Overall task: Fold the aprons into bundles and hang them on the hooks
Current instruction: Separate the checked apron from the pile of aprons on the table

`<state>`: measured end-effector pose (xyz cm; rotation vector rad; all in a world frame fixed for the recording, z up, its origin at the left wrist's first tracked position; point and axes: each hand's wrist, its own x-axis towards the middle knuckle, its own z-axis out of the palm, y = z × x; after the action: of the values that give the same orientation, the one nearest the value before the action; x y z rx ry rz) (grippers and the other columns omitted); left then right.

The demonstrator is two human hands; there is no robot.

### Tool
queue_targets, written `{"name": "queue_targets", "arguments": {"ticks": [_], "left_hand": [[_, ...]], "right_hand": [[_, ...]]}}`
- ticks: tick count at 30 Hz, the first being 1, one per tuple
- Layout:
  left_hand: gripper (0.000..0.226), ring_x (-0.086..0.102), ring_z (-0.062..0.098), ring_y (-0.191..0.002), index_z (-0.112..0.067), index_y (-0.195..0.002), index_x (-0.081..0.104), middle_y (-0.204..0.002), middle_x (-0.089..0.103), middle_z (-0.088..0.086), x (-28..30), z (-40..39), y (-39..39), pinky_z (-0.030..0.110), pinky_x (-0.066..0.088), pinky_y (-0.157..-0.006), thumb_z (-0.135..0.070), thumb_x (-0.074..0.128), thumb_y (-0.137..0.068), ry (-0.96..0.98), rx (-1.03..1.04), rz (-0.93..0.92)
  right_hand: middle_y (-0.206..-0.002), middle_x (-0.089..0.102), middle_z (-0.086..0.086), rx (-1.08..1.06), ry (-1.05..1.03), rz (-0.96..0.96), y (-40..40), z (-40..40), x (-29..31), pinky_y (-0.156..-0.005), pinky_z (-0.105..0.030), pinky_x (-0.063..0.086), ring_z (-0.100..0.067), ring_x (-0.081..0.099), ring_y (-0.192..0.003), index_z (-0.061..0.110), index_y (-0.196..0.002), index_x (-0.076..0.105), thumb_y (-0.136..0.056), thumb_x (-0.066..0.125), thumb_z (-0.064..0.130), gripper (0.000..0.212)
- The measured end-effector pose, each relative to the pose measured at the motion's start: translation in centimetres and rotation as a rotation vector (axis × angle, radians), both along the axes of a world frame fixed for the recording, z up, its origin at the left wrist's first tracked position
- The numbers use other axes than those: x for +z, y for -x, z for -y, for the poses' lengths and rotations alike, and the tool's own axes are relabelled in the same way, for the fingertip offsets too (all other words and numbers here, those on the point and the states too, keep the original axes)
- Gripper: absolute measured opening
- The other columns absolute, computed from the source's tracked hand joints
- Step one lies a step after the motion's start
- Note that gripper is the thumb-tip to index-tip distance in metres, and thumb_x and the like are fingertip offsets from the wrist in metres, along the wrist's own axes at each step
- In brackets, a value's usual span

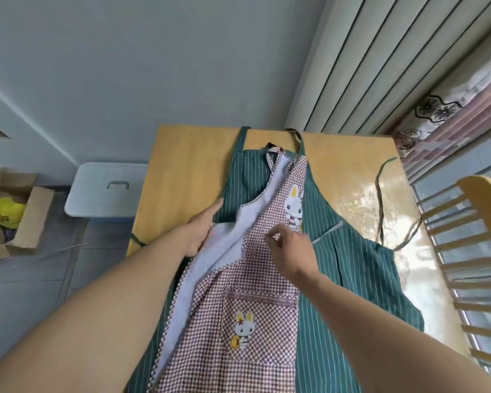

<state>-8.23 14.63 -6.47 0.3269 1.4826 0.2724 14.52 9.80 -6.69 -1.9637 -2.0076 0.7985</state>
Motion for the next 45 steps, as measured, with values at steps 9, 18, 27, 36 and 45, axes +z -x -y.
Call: {"name": "queue_targets", "arguments": {"ticks": [9, 18, 27, 36, 45], "left_hand": [[0.011, 0.062, 0.022, -0.104, -0.015, -0.103, 0.065, -0.098, 0.069, 0.001, 3.1, -1.4, 1.1, 0.041, 0.047, -0.099, -0.023, 0.059, -0.097, -0.334, 0.674, 0.439], [0.018, 0.063, 0.015, -0.079, -0.011, -0.108, 0.062, -0.104, 0.063, 0.003, 5.9, -1.7, 14.6, 0.027, 0.057, -0.076, -0.015, 0.066, -0.091, -0.406, 0.935, -0.128], [0.046, 0.063, 0.014, -0.111, -0.023, -0.126, 0.064, -0.124, 0.067, -0.008, 5.1, 1.1, 5.0, 0.037, 0.052, -0.094, -0.045, 0.075, -0.087, -0.721, -0.242, -0.326], [0.061, 0.070, 0.024, -0.070, -0.005, -0.097, 0.071, -0.092, 0.076, 0.010, 2.2, -2.0, 3.8, 0.028, 0.051, -0.048, -0.048, 0.028, -0.109, -0.499, 0.206, -0.361], [0.063, 0.047, 0.040, -0.134, -0.009, -0.149, 0.033, -0.149, 0.046, 0.020, -1.7, -5.4, 8.1, 0.053, 0.041, -0.111, -0.036, 0.059, -0.098, -0.344, 0.349, -0.862]], "right_hand": [[-0.063, 0.058, 0.007, 0.033, 0.161, -0.216, 1.7, -2.0, 3.9, -0.050, -0.026, 0.040, -0.007, 0.047, -0.049, 0.025, -0.084, 0.058, -0.089, 0.074, 0.044, 0.026], [-0.083, 0.071, -0.004, 0.040, 0.280, -0.477, 7.7, -4.8, 8.4, -0.052, -0.023, 0.045, -0.012, 0.054, -0.058, 0.018, -0.102, 0.062, -0.089, 0.076, 0.034, 0.025], [-0.093, 0.078, -0.003, 0.214, 0.294, -0.463, 14.2, -8.8, 13.0, -0.054, -0.029, 0.056, -0.014, 0.068, -0.058, 0.012, -0.108, 0.064, -0.098, 0.066, 0.036, 0.026], [-0.132, 0.063, -0.005, -0.124, 0.077, -0.087, 5.8, -10.7, 7.2, -0.062, -0.022, 0.052, -0.006, 0.062, -0.074, 0.016, -0.142, 0.051, -0.101, 0.060, 0.028, 0.044], [-0.152, 0.043, -0.012, -0.444, 0.086, -0.020, -3.2, -12.6, 0.3, -0.109, -0.049, 0.044, -0.033, 0.045, -0.135, 0.016, -0.154, 0.030, -0.098, 0.061, 0.045, 0.070]]}}
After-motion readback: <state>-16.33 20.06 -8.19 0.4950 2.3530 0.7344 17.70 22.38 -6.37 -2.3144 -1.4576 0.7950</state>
